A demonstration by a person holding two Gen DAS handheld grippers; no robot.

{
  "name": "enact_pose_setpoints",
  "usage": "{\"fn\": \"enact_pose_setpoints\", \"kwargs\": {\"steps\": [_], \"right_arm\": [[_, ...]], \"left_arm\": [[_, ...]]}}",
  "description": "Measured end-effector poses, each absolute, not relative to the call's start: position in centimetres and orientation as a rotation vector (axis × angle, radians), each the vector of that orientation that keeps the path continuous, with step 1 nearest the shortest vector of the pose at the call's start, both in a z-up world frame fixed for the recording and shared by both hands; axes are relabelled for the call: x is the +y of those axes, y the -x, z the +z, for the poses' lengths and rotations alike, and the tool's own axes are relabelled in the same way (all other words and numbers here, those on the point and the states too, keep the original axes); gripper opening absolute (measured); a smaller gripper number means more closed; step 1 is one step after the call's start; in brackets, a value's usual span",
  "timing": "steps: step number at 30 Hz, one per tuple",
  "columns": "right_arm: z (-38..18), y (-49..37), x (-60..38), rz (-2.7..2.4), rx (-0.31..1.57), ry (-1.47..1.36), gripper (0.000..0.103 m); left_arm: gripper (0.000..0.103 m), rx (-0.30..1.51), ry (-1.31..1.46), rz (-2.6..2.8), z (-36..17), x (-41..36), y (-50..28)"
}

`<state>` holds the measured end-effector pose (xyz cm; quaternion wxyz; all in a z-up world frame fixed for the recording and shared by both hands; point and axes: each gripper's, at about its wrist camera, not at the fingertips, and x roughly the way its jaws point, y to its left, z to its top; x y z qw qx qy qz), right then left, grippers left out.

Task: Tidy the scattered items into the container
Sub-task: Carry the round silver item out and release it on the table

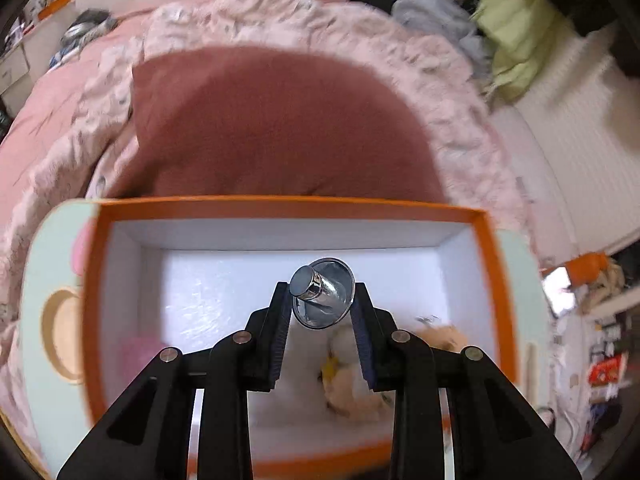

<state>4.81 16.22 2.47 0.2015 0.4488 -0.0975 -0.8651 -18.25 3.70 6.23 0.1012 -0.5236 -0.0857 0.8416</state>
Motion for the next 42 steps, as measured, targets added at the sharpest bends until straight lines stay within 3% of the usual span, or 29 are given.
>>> {"fn": "enact_pose_setpoints", "kwargs": {"steps": [8, 16, 27, 30, 33, 42], "right_arm": [[2.3, -4.9, 16.0, -2.415, -0.278, -1.270, 0.050], [2.2, -4.6, 15.8, -2.418, -0.269, -1.286, 0.050], [2.0, -4.6, 15.5, -2.430, -0.234, -1.293, 0.051], [2.0, -4.7, 15.5, -2.428, -0.236, -1.294, 0.051], [2.1, -4.7, 15.5, -2.428, -0.235, -1.293, 0.051], [2.2, -4.7, 15.3, -2.430, -0.228, -1.291, 0.051]], "left_arm": [[0.031, -0.267, 1.322, 2.392, 12.1, 1.6, 8.7], [0.031, -0.270, 1.367, 2.416, 6.8, -1.3, -0.8], [0.032, -0.176, 1.382, 2.543, 3.5, -0.1, -3.3], [0.042, -0.164, 1.377, 2.570, 3.5, -0.1, -3.4], [0.065, -0.210, 1.303, 2.617, 4.0, -0.7, -3.9], [0.067, -0.294, 1.250, 2.697, 3.6, -1.6, -5.4]]}}
